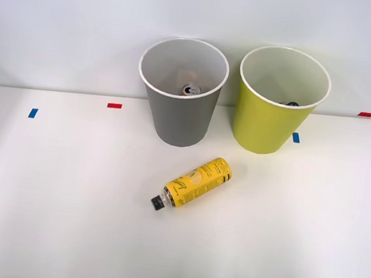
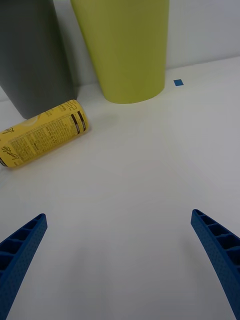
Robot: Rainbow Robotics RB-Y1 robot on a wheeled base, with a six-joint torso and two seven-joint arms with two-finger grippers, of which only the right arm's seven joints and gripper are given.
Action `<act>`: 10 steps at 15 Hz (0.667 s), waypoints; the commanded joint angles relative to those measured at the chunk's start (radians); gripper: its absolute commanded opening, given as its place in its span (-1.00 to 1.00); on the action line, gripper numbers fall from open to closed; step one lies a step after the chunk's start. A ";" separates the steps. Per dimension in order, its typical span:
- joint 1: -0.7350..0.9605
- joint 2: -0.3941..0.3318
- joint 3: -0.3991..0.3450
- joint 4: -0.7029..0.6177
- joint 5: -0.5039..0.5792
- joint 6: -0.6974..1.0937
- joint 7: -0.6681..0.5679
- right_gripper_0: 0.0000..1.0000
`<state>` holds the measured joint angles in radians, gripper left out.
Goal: Put cans in the gray bin, plastic bottles in the light green bin
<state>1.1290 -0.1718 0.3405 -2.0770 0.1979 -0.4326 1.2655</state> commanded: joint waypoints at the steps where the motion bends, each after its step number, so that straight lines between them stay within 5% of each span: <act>1: 0.000 0.000 0.000 0.000 0.000 0.000 0.000 1.00; 10: 0.000 0.000 0.000 0.000 0.000 0.000 0.000 1.00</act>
<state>1.1290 -0.1718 0.3405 -2.0770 0.1979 -0.4326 1.2655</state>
